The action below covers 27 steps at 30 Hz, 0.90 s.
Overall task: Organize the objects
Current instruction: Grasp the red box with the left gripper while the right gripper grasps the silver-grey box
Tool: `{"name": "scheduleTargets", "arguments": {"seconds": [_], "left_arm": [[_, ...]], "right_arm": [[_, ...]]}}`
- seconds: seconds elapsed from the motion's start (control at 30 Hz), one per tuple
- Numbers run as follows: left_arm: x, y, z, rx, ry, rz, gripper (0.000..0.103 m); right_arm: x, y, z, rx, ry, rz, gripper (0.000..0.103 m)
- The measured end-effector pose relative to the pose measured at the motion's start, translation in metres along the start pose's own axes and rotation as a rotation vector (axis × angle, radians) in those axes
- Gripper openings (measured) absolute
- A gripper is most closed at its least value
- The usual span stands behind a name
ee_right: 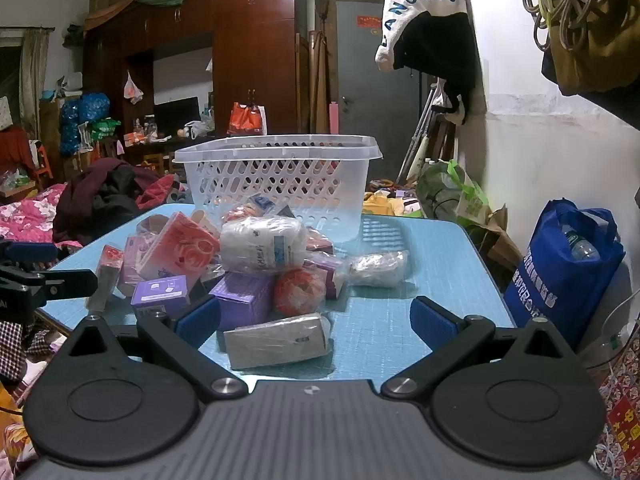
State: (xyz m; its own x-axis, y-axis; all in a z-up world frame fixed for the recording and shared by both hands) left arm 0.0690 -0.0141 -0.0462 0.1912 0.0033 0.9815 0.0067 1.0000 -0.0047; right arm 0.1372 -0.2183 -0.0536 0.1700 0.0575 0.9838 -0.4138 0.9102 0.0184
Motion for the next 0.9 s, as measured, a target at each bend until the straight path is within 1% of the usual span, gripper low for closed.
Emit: {"name": "scheduleTargets", "arguments": {"seconds": [0.07,0.23,0.57,0.7,0.9], "left_arm": [[-0.0006,-0.001,-0.0001,0.0,0.0,-0.003,0.103],[-0.0019,-0.0008,-0.0015,0.003,0.008,0.002,0.103],[-0.0036,0.0002,-0.0022,0.007,0.012,0.0,0.103],[-0.005,0.0001,-0.0039,0.001,0.025,0.001,0.103],[-0.0034,0.0034,-0.0025,0.005,0.017,0.015,0.103]], "right_arm": [[-0.0003,0.0002,-0.0001,0.012,-0.006,0.003,0.103],[-0.0007,0.0026,0.0,0.006,-0.028,0.034,0.103],[-0.0036,0.0033,-0.0032,0.019,-0.008,0.023,0.103],[-0.0036,0.0031,-0.0021,0.03,-0.008,0.016,0.103],[-0.0032,0.0034,-0.0006,0.042,-0.014,0.017,0.103]]}}
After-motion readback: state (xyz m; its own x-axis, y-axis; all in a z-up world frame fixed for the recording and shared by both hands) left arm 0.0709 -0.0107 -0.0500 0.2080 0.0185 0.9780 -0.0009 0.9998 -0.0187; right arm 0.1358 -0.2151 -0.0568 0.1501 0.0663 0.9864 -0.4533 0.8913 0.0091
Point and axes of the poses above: each gripper's, at about its wrist camera, not at the fingertips, and z roughly against the way its jaws point, y to its left, x to its top, the point moved 7 cm from there along -z, roughly the way its jaws point, and after that the axes turned 13 degrees about -y, right-handed, at the moved point
